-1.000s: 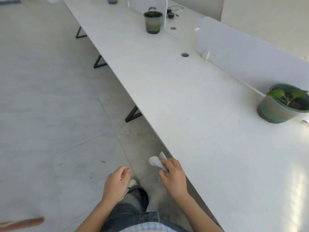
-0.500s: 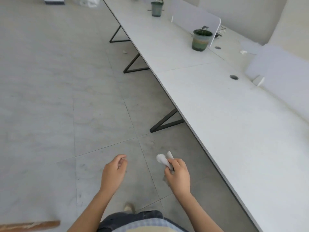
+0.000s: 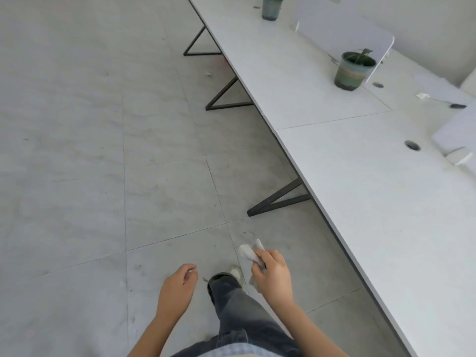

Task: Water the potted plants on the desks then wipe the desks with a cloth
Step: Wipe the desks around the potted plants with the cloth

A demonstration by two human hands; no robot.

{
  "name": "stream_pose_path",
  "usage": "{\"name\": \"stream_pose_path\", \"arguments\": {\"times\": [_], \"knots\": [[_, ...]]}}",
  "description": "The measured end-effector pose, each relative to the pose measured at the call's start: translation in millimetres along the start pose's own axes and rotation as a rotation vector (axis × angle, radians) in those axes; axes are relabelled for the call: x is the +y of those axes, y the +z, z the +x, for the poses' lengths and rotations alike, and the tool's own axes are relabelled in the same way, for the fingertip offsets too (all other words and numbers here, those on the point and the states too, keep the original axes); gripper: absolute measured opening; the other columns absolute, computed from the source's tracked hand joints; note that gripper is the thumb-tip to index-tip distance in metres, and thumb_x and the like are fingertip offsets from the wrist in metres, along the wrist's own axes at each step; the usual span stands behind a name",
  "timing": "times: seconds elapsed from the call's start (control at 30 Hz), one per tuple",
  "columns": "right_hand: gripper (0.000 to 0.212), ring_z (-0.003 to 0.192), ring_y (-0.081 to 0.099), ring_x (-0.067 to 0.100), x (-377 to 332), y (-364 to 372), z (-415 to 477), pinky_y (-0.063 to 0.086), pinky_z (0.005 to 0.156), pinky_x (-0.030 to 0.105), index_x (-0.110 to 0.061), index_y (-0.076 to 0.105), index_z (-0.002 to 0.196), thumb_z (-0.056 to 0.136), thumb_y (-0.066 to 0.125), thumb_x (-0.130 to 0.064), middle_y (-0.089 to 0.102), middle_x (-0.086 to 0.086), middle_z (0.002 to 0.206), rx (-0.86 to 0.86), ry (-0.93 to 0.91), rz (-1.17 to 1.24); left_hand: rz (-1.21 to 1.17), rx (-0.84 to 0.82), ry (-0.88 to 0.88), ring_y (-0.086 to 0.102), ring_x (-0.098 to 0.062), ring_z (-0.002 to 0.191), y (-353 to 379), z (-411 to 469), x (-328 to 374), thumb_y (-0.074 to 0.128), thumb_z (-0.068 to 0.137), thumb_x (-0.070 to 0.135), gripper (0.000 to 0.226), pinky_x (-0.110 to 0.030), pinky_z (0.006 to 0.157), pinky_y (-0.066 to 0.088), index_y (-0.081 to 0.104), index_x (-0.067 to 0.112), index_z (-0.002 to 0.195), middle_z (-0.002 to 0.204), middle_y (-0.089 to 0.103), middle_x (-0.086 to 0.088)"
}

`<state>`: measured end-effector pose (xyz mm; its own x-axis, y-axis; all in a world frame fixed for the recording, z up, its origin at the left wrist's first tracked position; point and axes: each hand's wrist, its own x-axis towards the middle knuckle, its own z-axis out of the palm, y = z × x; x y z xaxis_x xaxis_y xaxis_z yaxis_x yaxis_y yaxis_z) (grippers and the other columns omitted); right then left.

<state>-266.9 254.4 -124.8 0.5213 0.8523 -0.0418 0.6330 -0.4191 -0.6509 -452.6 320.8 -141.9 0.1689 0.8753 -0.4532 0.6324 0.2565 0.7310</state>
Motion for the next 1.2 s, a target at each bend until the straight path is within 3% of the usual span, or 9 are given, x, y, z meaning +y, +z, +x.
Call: {"name": "stream_pose_path", "arguments": {"times": [0.1,0.23,0.4,0.5,0.6,0.67,0.83,1.03,1.2], "knots": [[0.025,0.079,0.051,0.020,-13,2,62,0.042,0.066,0.027,-0.007,0.066,0.104,0.081,0.056,-0.009,0.062,0.012,0.093,0.012,-0.005,0.030,0.006,0.040,-0.024,0.063,-0.027,0.089,-9,44,19,0.044,0.093,0.017,0.020,-0.036,0.086,0.049,0.061,0.012,0.103,0.097,0.068,-0.012],[0.025,0.084,0.052,0.025,-37,-1,154,0.042,0.067,0.030,-0.006,0.063,0.106,0.083,0.055,-0.008,0.060,0.012,0.094,0.030,-0.062,0.063,0.051,0.078,0.045,0.062,-0.024,0.090,-18,110,74,0.044,0.094,0.019,0.024,-0.032,0.084,0.046,0.060,0.011,0.110,0.097,0.067,-0.009],[0.023,0.080,0.044,0.019,-49,1,227,0.032,0.059,0.015,-0.005,0.064,0.103,0.083,0.053,-0.010,0.049,0.001,0.084,0.012,-0.062,0.092,0.007,0.101,0.112,0.062,-0.022,0.088,-27,169,126,0.045,0.093,0.019,0.019,-0.032,0.082,0.047,0.058,0.019,0.106,0.091,0.067,-0.005],[0.031,0.078,0.046,0.020,-51,3,253,0.035,0.061,0.022,-0.006,0.066,0.099,0.078,0.046,-0.018,0.048,0.000,0.081,-0.028,-0.069,0.053,-0.016,0.099,0.059,0.063,-0.023,0.083,-31,190,140,0.047,0.092,0.017,0.014,-0.037,0.082,0.049,0.058,0.019,0.100,0.085,0.068,-0.005],[0.024,0.078,0.047,0.021,-52,11,285,0.040,0.065,0.029,-0.006,0.065,0.097,0.082,0.049,-0.014,0.051,0.003,0.081,-0.057,-0.061,0.062,-0.038,0.111,0.008,0.063,-0.025,0.085,-35,227,140,0.048,0.092,0.016,0.015,-0.036,0.081,0.048,0.061,0.015,0.100,0.088,0.068,-0.007],[0.021,0.079,0.048,0.021,-55,17,317,0.042,0.067,0.031,-0.006,0.065,0.099,0.084,0.051,-0.012,0.055,0.007,0.085,-0.029,-0.048,0.053,-0.024,0.092,0.014,0.062,-0.024,0.086,-38,259,152,0.047,0.092,0.017,0.016,-0.034,0.079,0.047,0.061,0.016,0.100,0.086,0.067,-0.005],[0.022,0.081,0.045,0.019,-72,33,398,0.031,0.060,0.015,-0.008,0.063,0.103,0.087,0.050,-0.015,0.049,-0.002,0.087,0.027,-0.008,0.030,-0.014,0.008,0.107,0.063,-0.023,0.086,-55,358,200,0.045,0.093,0.017,0.018,-0.032,0.080,0.047,0.060,0.017,0.101,0.086,0.066,-0.002],[0.023,0.081,0.041,0.018,-116,55,501,0.031,0.061,0.019,-0.010,0.060,0.109,0.089,0.050,-0.013,0.050,0.000,0.085,0.167,0.131,0.061,-0.009,-0.029,0.268,0.061,-0.022,0.094,-105,493,279,0.044,0.093,0.018,0.026,-0.030,0.081,0.043,0.060,0.010,0.113,0.099,0.066,-0.006],[0.022,0.081,0.043,0.019,-146,70,543,0.036,0.069,0.026,-0.009,0.062,0.103,0.087,0.049,-0.013,0.058,0.008,0.089,0.150,0.181,0.050,0.004,-0.137,0.247,0.061,-0.020,0.088,-116,551,302,0.045,0.093,0.018,0.025,-0.028,0.075,0.042,0.060,0.011,0.112,0.095,0.067,-0.006]]}}
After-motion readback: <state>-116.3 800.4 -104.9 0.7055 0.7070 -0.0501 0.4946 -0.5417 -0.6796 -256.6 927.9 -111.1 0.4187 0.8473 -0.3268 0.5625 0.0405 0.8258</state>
